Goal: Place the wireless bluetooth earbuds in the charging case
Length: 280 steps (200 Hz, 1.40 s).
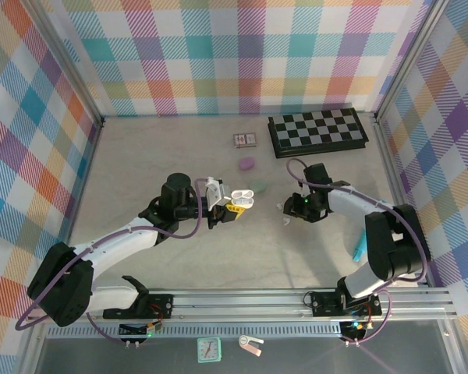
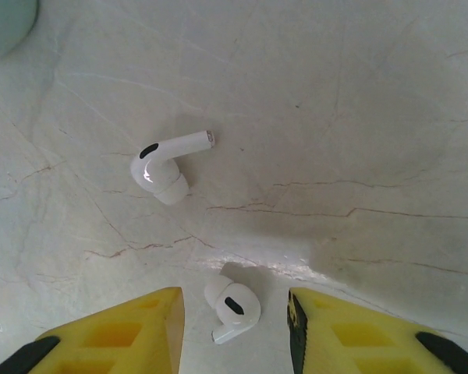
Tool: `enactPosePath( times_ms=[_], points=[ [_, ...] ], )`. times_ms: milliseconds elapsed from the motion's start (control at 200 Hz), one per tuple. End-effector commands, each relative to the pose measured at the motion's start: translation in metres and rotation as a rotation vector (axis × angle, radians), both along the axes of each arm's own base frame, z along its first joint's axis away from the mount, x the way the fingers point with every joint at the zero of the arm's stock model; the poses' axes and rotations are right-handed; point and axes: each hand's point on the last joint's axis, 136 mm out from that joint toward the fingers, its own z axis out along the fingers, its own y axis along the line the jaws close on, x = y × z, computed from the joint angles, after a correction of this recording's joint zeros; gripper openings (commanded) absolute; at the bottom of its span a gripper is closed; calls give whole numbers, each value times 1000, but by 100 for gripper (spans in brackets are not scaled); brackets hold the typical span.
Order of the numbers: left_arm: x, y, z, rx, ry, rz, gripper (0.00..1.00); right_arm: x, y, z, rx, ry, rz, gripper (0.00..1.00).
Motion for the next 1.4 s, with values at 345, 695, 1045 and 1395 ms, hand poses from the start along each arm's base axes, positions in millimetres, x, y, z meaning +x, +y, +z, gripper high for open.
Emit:
enactPosePath(
  times_ms=[345, 695, 1045, 1395],
  points=[
    [-6, -3, 6, -3, -30, -31, 7, -12, 6, -16, 44, 48, 29, 36],
    [-8, -2, 6, 0, -24, -34, 7, -12, 11, -25, 66, 65, 40, 32],
    [-8, -1, 7, 5, -36, -29, 7, -15, 10, -23, 64, 64, 47, 22],
    [-4, -1, 1, 13, -17, -16, 7, -9, 4, -2, 30, -23, 54, 18]
  ],
)
